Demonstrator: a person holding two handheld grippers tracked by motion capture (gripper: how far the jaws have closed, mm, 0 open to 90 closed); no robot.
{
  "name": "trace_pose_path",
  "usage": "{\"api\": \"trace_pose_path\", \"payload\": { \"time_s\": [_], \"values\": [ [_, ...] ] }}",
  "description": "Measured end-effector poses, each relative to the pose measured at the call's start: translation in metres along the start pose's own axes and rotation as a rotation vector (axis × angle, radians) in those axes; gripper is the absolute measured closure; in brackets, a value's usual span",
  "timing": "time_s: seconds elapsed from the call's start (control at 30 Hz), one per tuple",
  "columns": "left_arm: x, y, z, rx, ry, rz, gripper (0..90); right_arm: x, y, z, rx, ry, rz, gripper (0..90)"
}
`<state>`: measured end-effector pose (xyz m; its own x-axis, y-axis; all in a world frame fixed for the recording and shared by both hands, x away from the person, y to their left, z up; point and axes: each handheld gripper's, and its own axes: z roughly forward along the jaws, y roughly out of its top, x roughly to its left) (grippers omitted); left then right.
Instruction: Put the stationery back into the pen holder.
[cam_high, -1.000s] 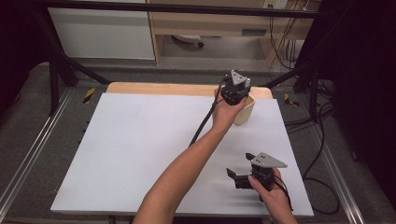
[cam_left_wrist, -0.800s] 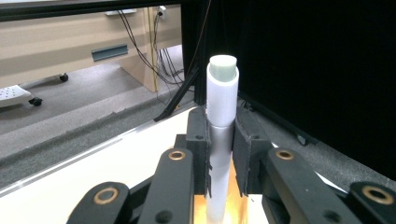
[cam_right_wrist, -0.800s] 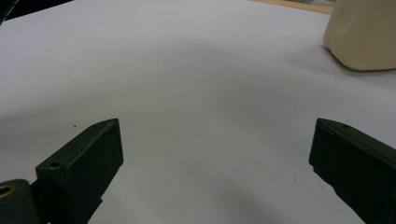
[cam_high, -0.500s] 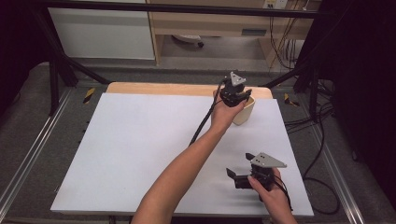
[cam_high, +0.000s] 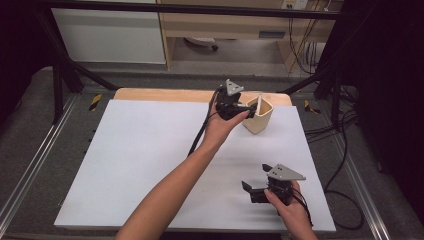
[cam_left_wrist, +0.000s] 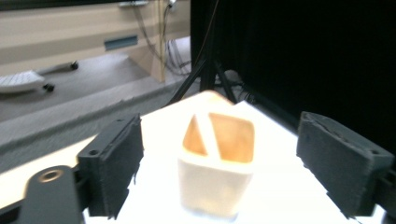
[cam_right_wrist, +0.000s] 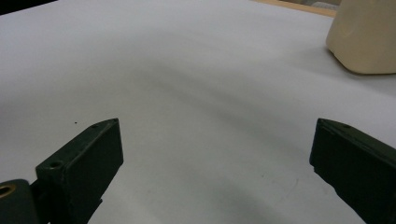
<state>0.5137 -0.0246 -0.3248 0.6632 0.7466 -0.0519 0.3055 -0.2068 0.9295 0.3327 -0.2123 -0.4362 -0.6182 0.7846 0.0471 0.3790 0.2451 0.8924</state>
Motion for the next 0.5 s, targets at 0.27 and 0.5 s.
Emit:
{"api": "trace_pose_path", "payload": {
  "time_s": [0.27, 0.5],
  "values": [
    [0.008, -0.034, -0.056, 0.021, -0.013, 0.026, 9.5, 0.000, -0.001, -0.004, -0.011, -0.014, -0.022, 2.1],
    [0.014, -0.058, -0.096, 0.024, -0.026, 0.003, 9.5, -0.001, 0.000, -0.005, -0.013, -0.022, -0.021, 2.0]
  ]
}}
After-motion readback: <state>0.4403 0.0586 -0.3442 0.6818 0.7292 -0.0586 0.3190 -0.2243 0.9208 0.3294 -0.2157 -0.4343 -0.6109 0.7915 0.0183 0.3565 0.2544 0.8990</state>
